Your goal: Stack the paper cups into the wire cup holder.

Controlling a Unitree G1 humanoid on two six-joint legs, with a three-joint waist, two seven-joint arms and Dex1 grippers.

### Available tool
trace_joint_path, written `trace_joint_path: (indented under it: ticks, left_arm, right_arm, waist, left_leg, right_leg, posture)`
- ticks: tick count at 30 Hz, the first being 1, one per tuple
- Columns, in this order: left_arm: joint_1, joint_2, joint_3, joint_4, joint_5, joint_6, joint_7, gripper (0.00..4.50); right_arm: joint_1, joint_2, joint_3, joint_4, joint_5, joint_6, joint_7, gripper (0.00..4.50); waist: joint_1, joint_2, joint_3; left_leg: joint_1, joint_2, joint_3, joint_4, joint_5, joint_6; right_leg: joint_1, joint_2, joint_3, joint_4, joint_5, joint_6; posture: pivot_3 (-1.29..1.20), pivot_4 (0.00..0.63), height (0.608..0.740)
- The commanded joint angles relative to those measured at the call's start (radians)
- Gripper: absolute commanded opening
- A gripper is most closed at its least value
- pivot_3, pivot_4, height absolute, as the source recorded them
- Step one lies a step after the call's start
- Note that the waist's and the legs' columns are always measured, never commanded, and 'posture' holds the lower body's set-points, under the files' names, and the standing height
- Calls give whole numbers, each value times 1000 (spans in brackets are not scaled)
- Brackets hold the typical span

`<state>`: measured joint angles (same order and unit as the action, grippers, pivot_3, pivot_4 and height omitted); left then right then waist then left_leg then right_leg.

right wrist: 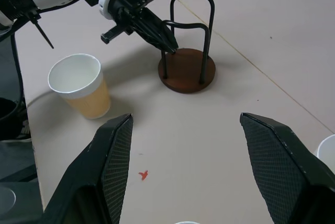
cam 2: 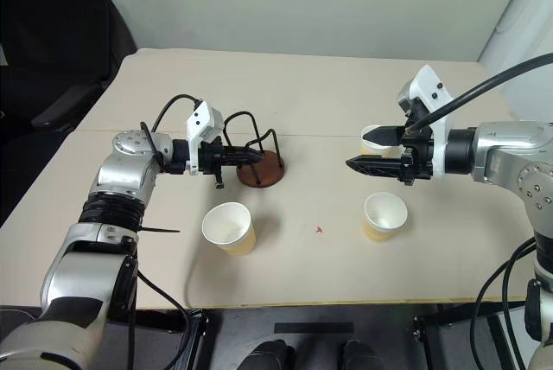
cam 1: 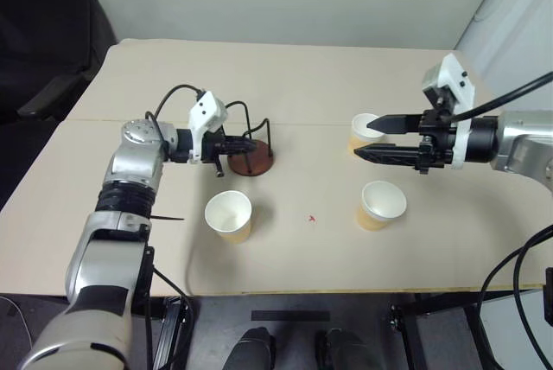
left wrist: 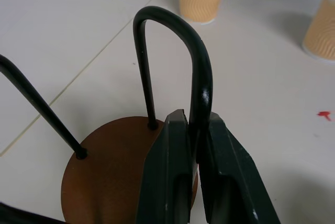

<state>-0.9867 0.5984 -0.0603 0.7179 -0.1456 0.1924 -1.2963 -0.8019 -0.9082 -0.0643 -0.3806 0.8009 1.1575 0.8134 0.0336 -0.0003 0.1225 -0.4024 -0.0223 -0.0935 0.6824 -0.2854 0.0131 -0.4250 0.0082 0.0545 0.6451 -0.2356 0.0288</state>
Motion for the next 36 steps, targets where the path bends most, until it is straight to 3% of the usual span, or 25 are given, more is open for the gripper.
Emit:
trace_joint_path:
  ticks: [1, 16, 29, 36]
  left_arm:
    - [-65, 3, 14, -18, -21, 1, -32, 35]
    - [-172, -9, -68, -185, -96, 140, -312, 35]
    - [-122, 1, -207, -339, -249, 207, -318, 35]
    - [-65, 69, -284, -454, -337, 234, -318, 35]
  right_arm:
    - [-8, -19, -50, -18, 4, -15, -8, 3287]
    - [47, -101, -115, -103, 59, 32, -16, 3287]
    - [74, -151, -169, -144, 104, 67, -46, 3287]
    - [91, -170, -189, -154, 119, 73, -60, 3287]
  waist:
    - [0, 0, 0]
    - [1, 0, 0]
    - [2, 0, 0]
    - [2, 0, 0]
  left_leg:
    - [0, 0, 0, 0, 0, 0]
    - [-3, 0, 0, 0, 0, 0]
    - [-3, 0, 0, 0, 0, 0]
    - [-3, 0, 0, 1, 0, 0]
  right_leg:
    - [0, 0, 0, 0, 0, 0]
    - [-2, 0, 0, 0, 0, 0]
    - [-2, 0, 1, 0, 0, 1]
    - [-2, 0, 1, 1, 0, 2]
  posture:
    - [0, 150, 740]
    - [0, 150, 740]
    - [0, 150, 740]
    - [0, 150, 740]
